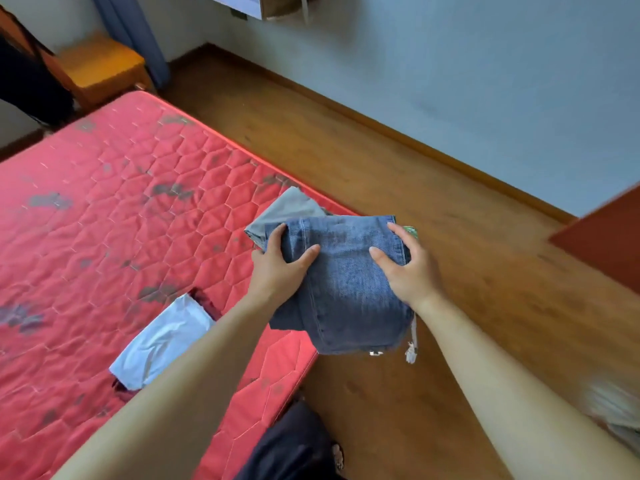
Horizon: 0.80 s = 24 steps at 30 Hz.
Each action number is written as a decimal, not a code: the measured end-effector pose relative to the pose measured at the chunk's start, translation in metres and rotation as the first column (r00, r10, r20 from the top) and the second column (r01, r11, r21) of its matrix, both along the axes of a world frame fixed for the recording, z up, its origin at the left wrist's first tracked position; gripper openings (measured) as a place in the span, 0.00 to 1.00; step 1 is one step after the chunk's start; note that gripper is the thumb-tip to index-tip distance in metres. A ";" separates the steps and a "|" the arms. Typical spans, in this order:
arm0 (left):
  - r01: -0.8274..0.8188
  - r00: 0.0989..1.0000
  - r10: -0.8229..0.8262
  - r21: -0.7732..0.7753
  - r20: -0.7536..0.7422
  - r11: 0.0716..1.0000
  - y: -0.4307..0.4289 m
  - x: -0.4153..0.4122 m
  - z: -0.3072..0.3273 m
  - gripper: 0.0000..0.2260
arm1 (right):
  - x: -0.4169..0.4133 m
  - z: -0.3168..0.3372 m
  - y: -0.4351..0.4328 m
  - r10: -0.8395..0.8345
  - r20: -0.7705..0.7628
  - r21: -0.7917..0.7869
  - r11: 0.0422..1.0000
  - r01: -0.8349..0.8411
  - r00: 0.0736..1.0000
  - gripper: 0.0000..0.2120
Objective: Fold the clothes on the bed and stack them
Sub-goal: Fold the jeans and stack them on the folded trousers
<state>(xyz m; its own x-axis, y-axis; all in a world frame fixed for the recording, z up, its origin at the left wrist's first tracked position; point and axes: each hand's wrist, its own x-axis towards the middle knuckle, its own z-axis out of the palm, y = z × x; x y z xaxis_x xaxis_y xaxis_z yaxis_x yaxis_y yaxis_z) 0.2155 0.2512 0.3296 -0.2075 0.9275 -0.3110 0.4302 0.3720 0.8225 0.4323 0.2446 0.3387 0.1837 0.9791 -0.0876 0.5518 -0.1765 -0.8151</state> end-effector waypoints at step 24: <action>-0.616 0.771 0.634 0.327 0.063 0.717 0.338 -0.092 -0.137 0.33 | -0.139 -0.143 0.461 0.530 -0.057 0.305 0.816 -0.491 0.846 0.27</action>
